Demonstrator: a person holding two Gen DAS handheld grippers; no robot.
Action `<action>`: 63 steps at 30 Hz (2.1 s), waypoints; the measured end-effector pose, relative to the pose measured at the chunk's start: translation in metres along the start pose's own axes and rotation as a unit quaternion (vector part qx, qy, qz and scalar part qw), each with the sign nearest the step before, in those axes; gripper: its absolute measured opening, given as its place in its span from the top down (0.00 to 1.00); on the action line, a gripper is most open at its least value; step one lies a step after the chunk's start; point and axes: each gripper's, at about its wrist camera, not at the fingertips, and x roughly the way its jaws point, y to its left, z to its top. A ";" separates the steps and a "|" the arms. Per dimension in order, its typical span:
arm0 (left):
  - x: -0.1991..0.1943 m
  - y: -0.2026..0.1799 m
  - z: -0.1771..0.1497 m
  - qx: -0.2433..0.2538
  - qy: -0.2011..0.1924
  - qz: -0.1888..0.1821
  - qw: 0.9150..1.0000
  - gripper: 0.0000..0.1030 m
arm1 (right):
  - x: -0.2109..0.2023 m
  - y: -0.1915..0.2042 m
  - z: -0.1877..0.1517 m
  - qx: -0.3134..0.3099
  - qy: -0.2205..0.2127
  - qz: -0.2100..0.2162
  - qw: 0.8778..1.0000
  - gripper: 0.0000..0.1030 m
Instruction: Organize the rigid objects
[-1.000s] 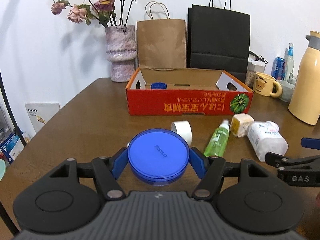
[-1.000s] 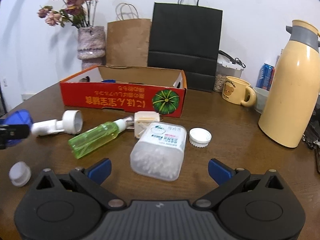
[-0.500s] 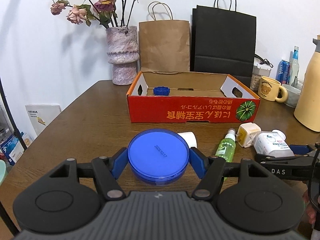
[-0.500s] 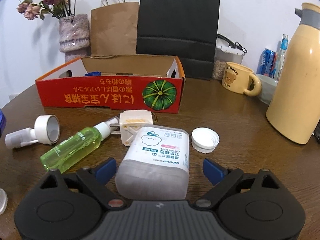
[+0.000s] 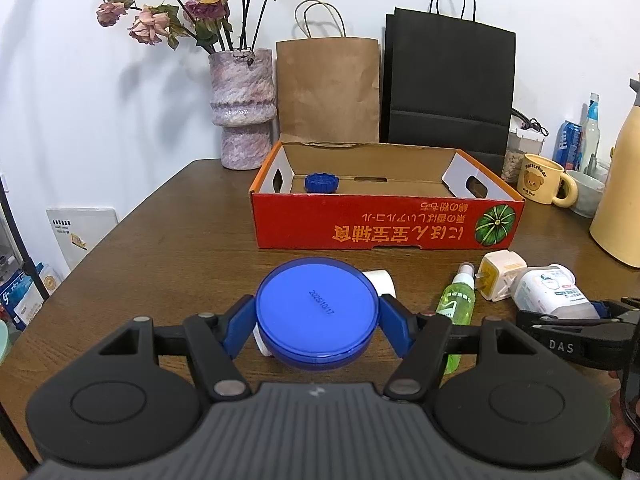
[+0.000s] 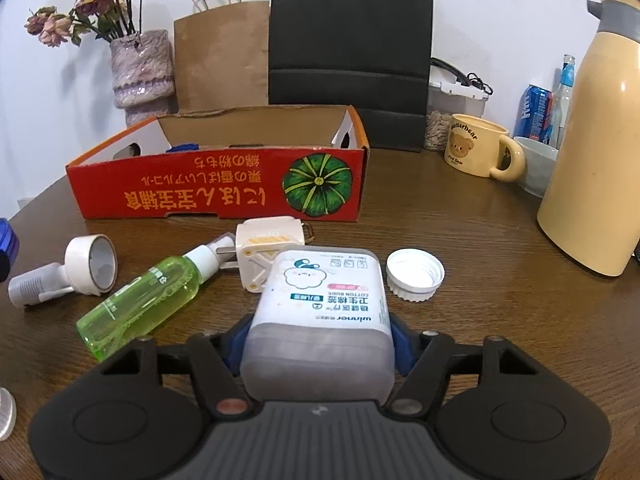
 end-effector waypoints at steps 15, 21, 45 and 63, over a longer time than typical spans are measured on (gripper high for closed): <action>0.003 -0.002 0.018 0.001 -0.015 -0.004 1.000 0.34 | -0.032 0.000 0.013 0.003 -0.071 0.010 0.997 0.36; 0.008 -0.006 0.030 0.004 -0.024 -0.009 1.000 0.34 | -0.038 0.006 0.023 -0.002 -0.084 0.020 0.996 0.36; 0.052 -0.012 0.090 -0.016 -0.062 -0.014 0.998 0.34 | -0.011 0.040 0.088 -0.022 -0.130 0.040 0.990 0.36; 0.115 -0.011 0.128 -0.030 -0.065 -0.003 0.997 0.34 | 0.043 0.042 0.131 -0.014 -0.137 0.041 0.990 0.36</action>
